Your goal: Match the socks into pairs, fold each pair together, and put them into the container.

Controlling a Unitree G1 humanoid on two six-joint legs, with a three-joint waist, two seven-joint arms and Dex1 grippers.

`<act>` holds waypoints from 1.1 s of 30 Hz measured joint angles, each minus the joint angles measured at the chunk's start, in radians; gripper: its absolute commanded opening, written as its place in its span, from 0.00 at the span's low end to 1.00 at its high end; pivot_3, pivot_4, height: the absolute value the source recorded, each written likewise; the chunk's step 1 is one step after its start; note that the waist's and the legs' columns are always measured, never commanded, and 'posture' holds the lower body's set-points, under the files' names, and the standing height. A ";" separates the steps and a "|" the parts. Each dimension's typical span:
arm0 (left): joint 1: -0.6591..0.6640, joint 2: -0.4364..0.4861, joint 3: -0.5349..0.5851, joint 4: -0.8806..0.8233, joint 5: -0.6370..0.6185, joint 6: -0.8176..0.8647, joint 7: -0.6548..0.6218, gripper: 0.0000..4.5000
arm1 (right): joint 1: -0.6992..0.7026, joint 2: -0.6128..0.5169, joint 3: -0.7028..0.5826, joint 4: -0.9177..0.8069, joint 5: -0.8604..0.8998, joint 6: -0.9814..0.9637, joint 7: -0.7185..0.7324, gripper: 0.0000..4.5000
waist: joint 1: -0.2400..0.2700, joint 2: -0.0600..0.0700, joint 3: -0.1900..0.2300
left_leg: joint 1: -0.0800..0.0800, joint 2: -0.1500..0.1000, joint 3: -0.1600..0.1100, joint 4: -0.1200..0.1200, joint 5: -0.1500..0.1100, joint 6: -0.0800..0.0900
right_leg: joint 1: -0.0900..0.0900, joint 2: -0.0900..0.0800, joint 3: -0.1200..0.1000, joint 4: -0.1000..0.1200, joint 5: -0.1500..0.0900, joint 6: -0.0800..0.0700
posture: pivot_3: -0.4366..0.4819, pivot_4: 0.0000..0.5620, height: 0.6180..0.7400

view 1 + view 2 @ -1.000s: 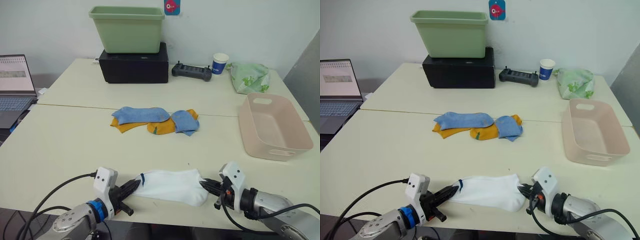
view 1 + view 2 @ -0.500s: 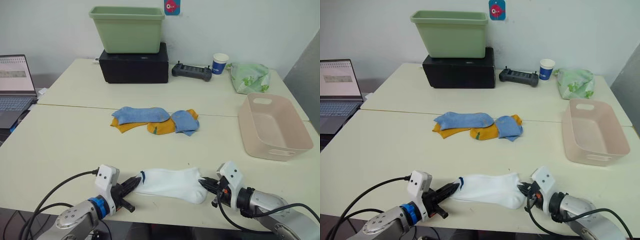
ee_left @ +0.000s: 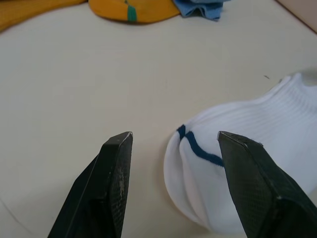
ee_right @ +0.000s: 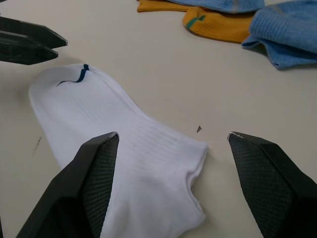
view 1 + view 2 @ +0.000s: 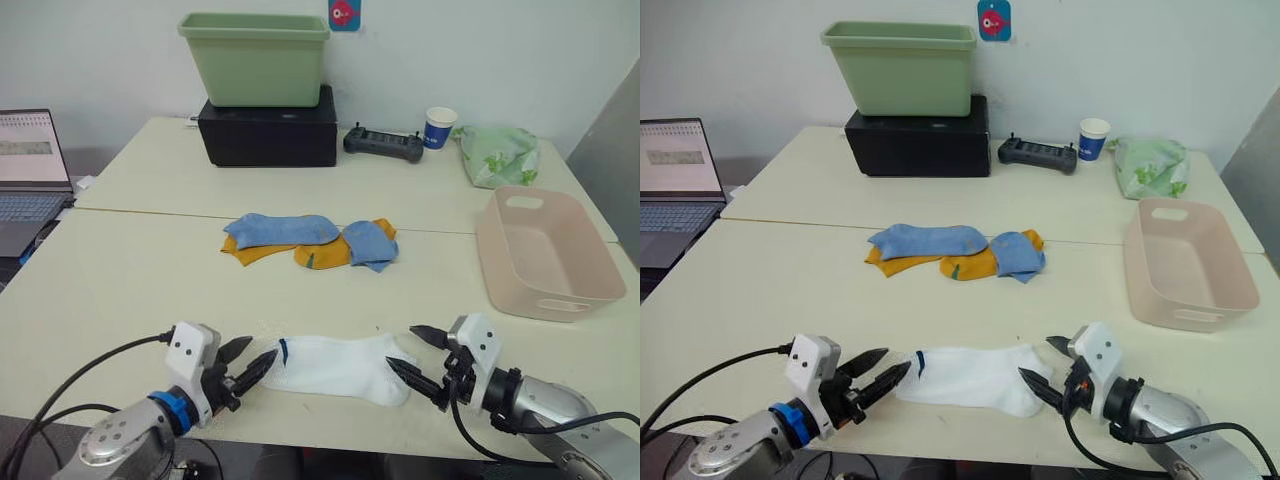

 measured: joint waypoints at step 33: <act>-0.513 0.081 -0.438 0.411 0.336 -0.148 -0.287 0.00 | -0.146 -0.007 0.111 0.184 -0.146 -0.102 0.140 0.01 | -0.002 0.001 -0.002 | 0.013 0.000 0.000 0.000 -0.001 0.001 | 0.012 0.001 0.001 0.001 -0.001 -0.001 | 0.48 0.27 0.64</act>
